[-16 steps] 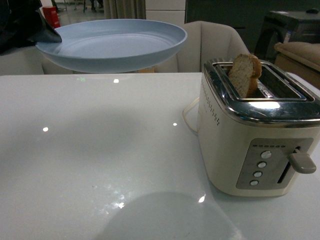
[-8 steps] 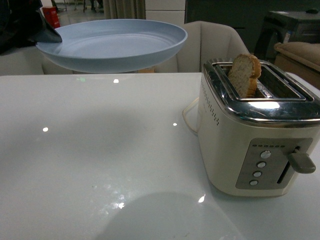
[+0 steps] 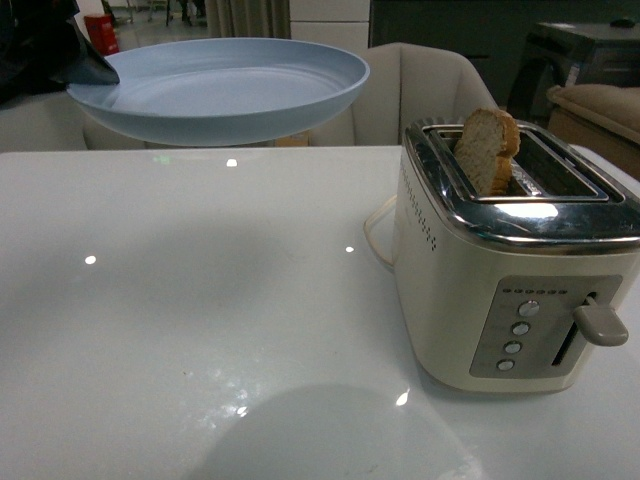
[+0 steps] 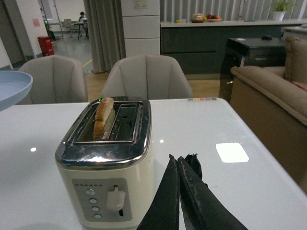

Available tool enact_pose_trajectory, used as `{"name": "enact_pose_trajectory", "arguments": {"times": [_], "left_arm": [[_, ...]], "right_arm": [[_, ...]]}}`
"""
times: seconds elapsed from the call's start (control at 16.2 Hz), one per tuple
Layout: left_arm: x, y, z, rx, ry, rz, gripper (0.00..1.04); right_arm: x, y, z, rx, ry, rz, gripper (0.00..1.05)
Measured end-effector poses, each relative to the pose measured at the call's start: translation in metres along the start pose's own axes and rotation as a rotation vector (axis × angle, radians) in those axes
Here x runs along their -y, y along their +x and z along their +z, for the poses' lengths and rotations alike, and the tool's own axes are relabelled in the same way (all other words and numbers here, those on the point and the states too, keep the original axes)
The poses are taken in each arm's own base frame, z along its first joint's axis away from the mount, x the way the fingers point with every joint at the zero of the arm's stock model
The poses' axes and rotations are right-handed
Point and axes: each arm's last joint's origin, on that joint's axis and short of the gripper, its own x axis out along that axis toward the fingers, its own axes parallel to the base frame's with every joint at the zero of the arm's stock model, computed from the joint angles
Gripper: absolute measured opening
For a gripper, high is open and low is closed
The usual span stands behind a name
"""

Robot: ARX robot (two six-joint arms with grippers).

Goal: Left arm holds plate, right arm toasts bread

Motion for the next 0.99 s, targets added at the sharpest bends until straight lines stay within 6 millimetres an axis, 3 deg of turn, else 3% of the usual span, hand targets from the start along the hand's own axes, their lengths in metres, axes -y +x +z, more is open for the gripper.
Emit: {"name": "enact_pose_trajectory", "arguments": {"times": [0.19,0.99], "left_arm": [[0.000,0.000,0.000,-0.001,0.000,-0.001,0.03],[0.000,0.000,0.000,0.000,0.000,0.000,0.03]], "right_arm": [[0.000,0.002,-0.017,-0.026,-0.003,-0.001,0.02],[0.000,0.000,-0.047,-0.017,-0.003,-0.001,0.02]]}}
